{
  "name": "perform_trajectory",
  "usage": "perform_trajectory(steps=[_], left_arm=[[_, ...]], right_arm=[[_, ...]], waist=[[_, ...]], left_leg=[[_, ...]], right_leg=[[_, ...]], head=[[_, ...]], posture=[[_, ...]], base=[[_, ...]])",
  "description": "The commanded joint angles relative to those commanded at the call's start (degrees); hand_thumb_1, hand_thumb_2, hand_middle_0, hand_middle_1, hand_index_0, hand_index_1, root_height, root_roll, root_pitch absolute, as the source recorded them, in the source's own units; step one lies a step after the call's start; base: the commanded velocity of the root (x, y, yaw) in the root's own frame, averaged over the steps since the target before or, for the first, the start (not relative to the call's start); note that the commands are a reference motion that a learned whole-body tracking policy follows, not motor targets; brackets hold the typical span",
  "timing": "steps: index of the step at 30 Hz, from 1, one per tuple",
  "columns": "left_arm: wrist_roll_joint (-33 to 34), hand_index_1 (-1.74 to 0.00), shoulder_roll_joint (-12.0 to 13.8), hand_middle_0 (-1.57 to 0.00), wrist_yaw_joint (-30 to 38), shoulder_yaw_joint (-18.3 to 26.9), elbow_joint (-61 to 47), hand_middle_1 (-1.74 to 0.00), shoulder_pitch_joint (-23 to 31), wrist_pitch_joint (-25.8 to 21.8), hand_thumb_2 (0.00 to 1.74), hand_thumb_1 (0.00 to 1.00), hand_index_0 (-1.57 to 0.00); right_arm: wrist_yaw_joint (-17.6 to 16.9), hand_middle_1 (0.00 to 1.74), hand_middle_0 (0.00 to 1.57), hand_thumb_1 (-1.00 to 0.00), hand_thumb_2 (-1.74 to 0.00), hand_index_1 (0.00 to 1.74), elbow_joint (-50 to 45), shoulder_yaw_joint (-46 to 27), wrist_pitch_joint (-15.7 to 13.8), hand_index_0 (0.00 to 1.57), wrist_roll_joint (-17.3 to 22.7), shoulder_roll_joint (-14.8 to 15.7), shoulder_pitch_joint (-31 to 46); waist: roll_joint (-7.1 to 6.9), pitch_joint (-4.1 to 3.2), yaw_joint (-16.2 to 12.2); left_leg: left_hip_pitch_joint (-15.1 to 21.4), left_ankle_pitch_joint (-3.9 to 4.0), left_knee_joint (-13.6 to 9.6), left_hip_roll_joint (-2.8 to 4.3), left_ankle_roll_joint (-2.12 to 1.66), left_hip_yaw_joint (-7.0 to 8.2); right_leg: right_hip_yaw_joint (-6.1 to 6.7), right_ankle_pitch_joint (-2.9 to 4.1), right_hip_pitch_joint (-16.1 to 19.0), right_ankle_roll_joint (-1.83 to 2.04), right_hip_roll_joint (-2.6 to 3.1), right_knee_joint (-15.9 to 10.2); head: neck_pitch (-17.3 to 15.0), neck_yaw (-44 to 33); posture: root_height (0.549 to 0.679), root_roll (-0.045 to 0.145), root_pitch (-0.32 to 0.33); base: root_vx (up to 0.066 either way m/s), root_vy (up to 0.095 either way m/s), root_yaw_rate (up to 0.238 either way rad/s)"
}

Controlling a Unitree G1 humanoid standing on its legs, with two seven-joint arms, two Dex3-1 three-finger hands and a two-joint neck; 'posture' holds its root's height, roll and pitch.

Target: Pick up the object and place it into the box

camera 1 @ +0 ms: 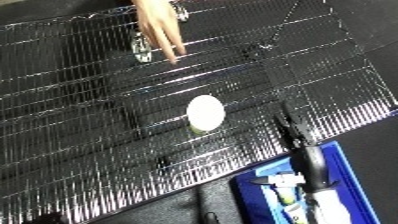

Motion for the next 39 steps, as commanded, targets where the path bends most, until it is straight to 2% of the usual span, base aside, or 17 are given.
perform_trajectory(steps=[6,11,16,22,26,34,39], left_arm=[[0.5,-1.74,0.2,-1.57,0.0,-0.4,0.3,-1.74,-0.2,-0.1,1.74,1.00,-1.57],[0.9,-1.74,0.6,-1.57,0.6,-1.2,0.3,-1.74,-1.0,-0.3,1.74,1.00,-1.57],[1.0,-1.74,1.0,-1.57,1.3,-1.7,0.2,-1.74,-1.6,-0.3,1.74,1.00,-1.57],[1.2,-1.74,1.2,-1.57,2.2,-2.0,0.1,-1.74,-2.4,0.0,1.74,1.00,-1.57],[1.0,-1.74,1.4,-1.57,3.0,-2.4,0.2,-1.74,-2.7,0.2,1.74,1.00,-1.57],[0.7,-1.74,1.9,-1.57,3.8,-3.2,-0.4,-1.74,-2.9,0.2,1.74,1.00,-1.57],[0.8,-1.74,2.1,-1.57,4.2,-4.1,-0.6,-1.74,-3.7,0.5,1.74,1.00,-1.57]], right_arm=[[0.5,0.00,0.00,0.00,0.00,0.00,1.2,0.4,-0.3,0.00,0.5,-0.3,-1.1],[0.8,0.00,0.00,0.00,0.00,0.00,2.1,0.9,-0.6,0.00,1.4,-1.2,-3.3],[1.3,0.00,0.00,0.00,0.00,0.00,2.8,1.3,-0.8,0.00,2.1,-1.9,-5.1],[1.5,0.00,0.00,0.00,0.00,0.00,3.4,1.5,-0.3,0.00,2.8,-2.6,-7.4],[1.6,0.00,0.00,0.00,0.00,0.00,3.7,1.8,-0.1,0.00,2.9,-2.8,-8.8],[1.6,0.00,0.00,0.00,0.00,0.00,3.9,3.0,0.2,0.00,3.1,-3.6,-11.8],[1.6,0.00,0.00,0.00,0.00,0.00,4.8,3.6,0.3,0.00,3.6,-3.8,-14.6]], waist=[[0.32,0.79,0.3],[0.79,1.37,0.7],[1.28,1.37,0.9],[1.86,1.37,0.9],[2.36,1.37,0.9],[3.13,1.37,1.0],[3.55,1.37,1.3]], left_leg=[[-1.0,-0.30,0.9,-0.29,0.05,-0.16],[-3.2,-0.88,3.0,-0.86,0.29,-0.39],[-6.0,-1.81,5.7,-1.37,0.65,-0.55],[-9.7,-3.32,9.5,-1.79,1.11,-0.60],[-11.5,-4.08,11.1,-1.98,1.34,-0.66],[-14.4,-5.10,13.1,-2.22,1.47,-0.39],[-15.6,-5.47,13.8,-2.31,1.49,-0.29]], right_leg=[[-0.05,0.16,-0.9,0.17,-0.34,0.7],[0.11,0.09,-3.2,0.25,-0.53,2.6],[0.38,-0.43,-6.2,0.18,-0.84,5.5],[0.72,-1.13,-9.9,-0.09,-1.18,8.9],[0.99,-1.45,-12.1,-0.12,-1.30,10.5],[1.16,-1.95,-15.3,-0.27,-1.54,12.5],[1.13,-2.05,-16.8,-0.27,-1.73,13.3]], head=[[-0.1,0.5],[0.0,1.4],[1.5,1.9],[1.2,2.0],[1.9,2.4],[3.2,3.4],[4.0,4.3]], posture=[[0.660,0.040,-0.084],[0.657,0.042,-0.075],[0.652,0.044,-0.060],[0.645,0.046,-0.039],[0.642,0.046,-0.024],[0.637,0.049,0.005],[0.635,0.048,0.017]], base=[[0.006,-0.007,0.027],[-0.004,-0.005,0.018],[0.008,0.001,0.030],[0.024,0.008,0.026],[0.028,0.011,0.026],[0.012,0.012,0.016],[0.019,-0.003,0.045]])
